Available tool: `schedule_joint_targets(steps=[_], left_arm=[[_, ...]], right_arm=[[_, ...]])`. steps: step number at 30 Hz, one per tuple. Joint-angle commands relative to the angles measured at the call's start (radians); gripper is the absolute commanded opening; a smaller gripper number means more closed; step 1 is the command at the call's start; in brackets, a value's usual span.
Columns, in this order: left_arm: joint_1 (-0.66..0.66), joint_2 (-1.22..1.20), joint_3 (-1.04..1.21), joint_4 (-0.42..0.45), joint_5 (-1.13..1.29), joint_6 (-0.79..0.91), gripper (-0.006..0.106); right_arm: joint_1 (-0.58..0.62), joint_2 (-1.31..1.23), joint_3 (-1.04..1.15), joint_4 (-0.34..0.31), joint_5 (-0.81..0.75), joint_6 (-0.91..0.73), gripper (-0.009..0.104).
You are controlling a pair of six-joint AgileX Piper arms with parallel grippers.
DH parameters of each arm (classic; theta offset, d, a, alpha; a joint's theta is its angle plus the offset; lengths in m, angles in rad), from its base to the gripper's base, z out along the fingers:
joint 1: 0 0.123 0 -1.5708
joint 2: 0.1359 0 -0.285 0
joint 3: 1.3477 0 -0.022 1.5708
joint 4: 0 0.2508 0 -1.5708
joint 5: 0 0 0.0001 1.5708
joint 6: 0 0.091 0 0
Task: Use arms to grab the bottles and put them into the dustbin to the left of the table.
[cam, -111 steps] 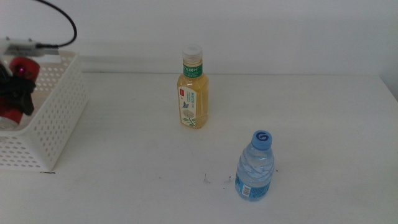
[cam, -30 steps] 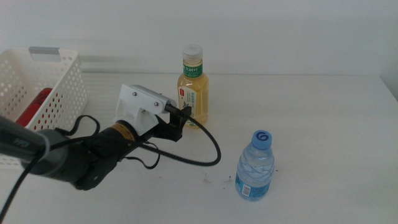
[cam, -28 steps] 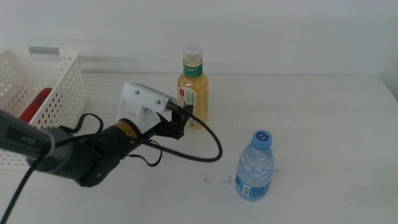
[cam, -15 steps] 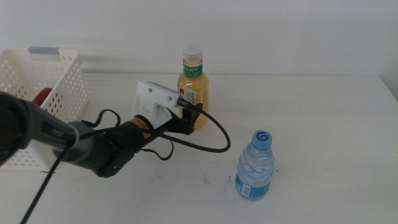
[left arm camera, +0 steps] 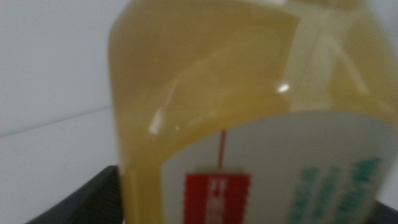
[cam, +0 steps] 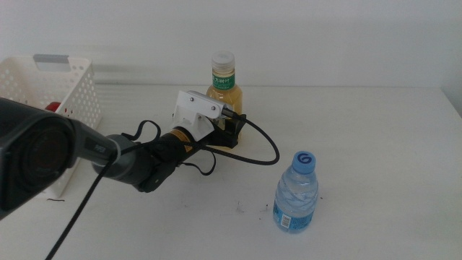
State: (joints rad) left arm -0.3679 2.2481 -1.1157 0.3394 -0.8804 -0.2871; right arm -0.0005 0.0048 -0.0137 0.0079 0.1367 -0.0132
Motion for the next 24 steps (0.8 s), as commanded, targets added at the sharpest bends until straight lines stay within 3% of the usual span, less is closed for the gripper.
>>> schedule_joint_targets(steps=[1, 5, 8, 12, 14, 20, 24], left_arm=[[-0.002, 0.022, -0.034, -0.013, 0.01, -0.009, 0.093], [-0.002, 0.032, -0.044, -0.049, 0.009, -0.009, 0.077], [0.005, 0.012, -0.034, -0.047, 0.024, -0.049, 0.05], [0.013, -0.107, 0.033, 0.044, 0.144, -0.172, 0.01], [0.013, -0.213, 0.057, 0.125, 0.278, -0.26, -0.002], [-0.011, -0.564, 0.057, 0.504, 0.82, -0.691, -0.002], [-0.018, -0.755, 0.057, 0.514, 1.011, -0.714, -0.002]], right_arm=[[-0.008, -0.005, 0.005, -0.002, -0.01, -0.003, 0.093], [-0.008, -0.005, 0.005, -0.002, -0.01, -0.003, 0.093], [-0.008, -0.005, 0.005, -0.002, -0.01, -0.003, 0.093], [-0.008, -0.005, 0.005, -0.002, -0.01, -0.003, 0.093], [-0.008, -0.005, 0.005, -0.002, -0.01, -0.003, 0.093], [-0.008, -0.005, 0.005, -0.002, -0.01, -0.003, 0.093], [-0.008, -0.005, 0.005, -0.002, -0.01, -0.003, 0.093]])
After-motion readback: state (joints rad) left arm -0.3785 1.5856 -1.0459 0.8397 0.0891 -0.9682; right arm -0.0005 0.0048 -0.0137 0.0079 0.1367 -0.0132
